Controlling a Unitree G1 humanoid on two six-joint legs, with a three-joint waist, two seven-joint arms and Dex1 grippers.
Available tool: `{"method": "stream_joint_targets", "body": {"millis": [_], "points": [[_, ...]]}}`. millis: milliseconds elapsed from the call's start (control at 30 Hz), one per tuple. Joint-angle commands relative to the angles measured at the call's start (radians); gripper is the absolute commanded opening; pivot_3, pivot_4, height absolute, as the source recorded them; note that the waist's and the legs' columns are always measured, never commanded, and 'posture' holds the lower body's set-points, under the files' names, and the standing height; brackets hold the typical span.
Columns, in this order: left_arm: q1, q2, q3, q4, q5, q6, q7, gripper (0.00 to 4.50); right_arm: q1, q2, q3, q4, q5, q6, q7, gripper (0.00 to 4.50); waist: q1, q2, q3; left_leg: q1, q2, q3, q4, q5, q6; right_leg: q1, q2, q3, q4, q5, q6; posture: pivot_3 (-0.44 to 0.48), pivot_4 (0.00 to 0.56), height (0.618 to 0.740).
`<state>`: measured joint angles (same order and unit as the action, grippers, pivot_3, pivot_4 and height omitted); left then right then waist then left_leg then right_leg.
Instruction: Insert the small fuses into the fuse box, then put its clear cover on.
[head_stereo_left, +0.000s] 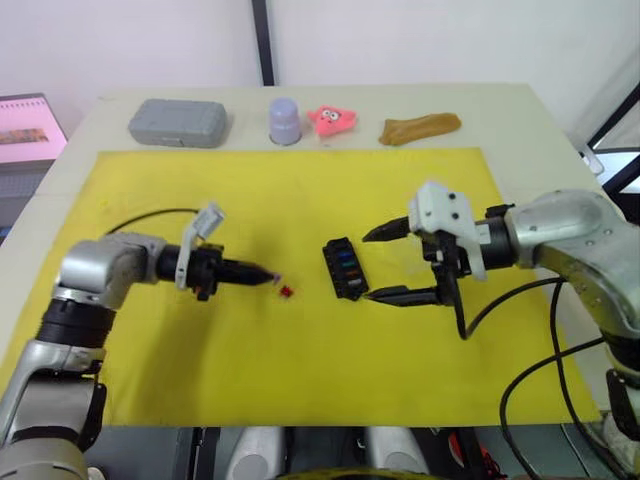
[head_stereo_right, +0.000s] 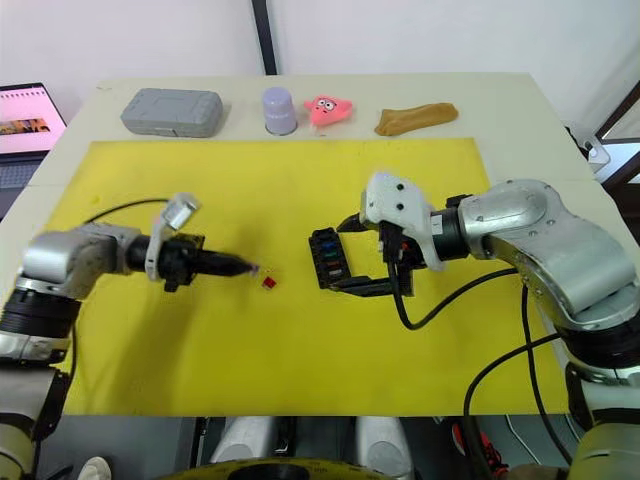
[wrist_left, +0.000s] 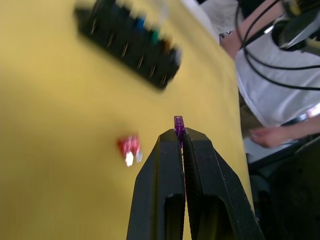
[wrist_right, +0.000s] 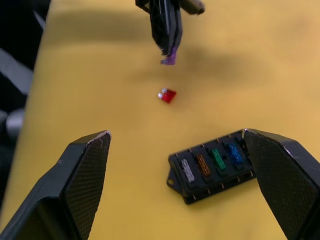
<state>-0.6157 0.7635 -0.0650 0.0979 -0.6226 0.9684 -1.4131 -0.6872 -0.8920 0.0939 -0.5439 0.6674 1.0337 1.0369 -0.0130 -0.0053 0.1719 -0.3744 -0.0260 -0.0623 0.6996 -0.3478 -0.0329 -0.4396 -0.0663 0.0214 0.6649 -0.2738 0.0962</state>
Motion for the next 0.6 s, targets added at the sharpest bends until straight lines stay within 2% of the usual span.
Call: {"method": "stream_joint_targets", "body": {"millis": [33,100,200,333,600], "points": [[-0.028,0.012,0.062,-0.096,-0.037,-0.025,0.029,0.05,-0.065,0.058,-0.06,0.026,0.098,0.119,-0.071,4.5,-0.002,0.0,0.0,0.0,0.0,0.0,0.0,0.0,0.0,0.0,0.0,0.0,0.0,0.0,0.0,0.0,0.15,0.74],[-0.037,0.005,0.068,-0.141,-0.048,-0.036,0.043,0.05,-0.099,0.122,-0.07,0.06,0.135,0.174,-0.122,4.5,-0.003,0.0,0.0,0.0,0.0,0.0,0.0,0.0,0.0,0.0,0.0,0.0,0.0,0.0,0.0,0.0,0.15,0.74],[-0.053,-0.013,0.071,-0.19,-0.07,-0.033,0.065,0.0,-0.138,0.214,-0.083,0.107,0.174,0.245,-0.198,3.63,-0.003,0.0,0.0,0.0,0.001,0.0,0.0,0.0,0.0,-0.001,0.0,0.0,0.0,0.0,0.0,0.0,0.15,0.74],[-0.068,-0.028,0.066,-0.223,-0.091,-0.028,0.087,0.0,-0.149,0.261,-0.062,0.111,0.182,0.266,-0.243,1.58,0.0,0.0,0.0,-0.001,0.0,0.0,0.0,0.0,0.0,-0.001,0.0,0.0,0.0,0.0,0.0,0.0,0.15,0.74],[-0.089,-0.046,0.054,-0.221,-0.107,-0.035,0.106,0.0,-0.166,0.38,-0.073,0.153,0.216,0.349,-0.361,1.58,-0.006,0.0,0.0,0.0,0.0,0.0,-0.001,0.0,-0.001,-0.001,0.001,0.0,0.001,0.0,0.0,0.0,0.15,0.74]]}}
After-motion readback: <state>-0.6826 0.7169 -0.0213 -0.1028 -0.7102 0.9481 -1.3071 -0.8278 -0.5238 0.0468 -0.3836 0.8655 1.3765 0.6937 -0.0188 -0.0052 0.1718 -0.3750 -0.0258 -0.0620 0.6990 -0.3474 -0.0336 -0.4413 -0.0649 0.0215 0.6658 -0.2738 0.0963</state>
